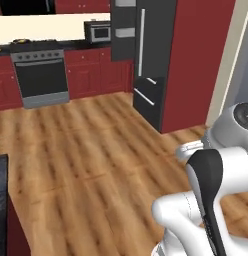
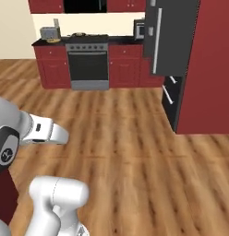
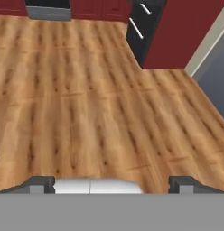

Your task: Place the cold items (sweet potato and peach) from the fridge in one tupperware on the dining counter. Place the warm items (hot dog and kebab skewer) in the stove area in another tupperware.

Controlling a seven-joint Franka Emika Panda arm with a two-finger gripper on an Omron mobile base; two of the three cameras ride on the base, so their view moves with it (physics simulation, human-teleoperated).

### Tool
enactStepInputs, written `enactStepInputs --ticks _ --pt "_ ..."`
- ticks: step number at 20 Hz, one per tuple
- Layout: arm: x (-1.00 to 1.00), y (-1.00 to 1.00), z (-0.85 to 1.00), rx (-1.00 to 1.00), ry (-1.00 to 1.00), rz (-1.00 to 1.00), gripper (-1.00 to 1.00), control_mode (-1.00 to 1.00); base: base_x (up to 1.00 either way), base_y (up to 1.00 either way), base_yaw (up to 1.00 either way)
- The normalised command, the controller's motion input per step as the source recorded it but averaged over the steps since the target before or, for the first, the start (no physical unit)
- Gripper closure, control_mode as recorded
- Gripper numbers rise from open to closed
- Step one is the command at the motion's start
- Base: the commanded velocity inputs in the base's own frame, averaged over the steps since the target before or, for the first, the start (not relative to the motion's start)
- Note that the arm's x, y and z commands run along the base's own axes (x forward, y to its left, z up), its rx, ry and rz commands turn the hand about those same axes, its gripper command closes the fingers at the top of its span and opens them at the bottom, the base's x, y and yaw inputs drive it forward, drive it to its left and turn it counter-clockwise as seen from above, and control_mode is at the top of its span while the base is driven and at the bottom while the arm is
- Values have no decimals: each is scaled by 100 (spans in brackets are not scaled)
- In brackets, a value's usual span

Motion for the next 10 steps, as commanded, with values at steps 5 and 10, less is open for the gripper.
enactStepInputs --ticks 5,10 --pt "0 0 0 0 0 0 -100 100 100 69 -35" --pt "0 0 0 0 0 0 -100 100 100 95 -51"
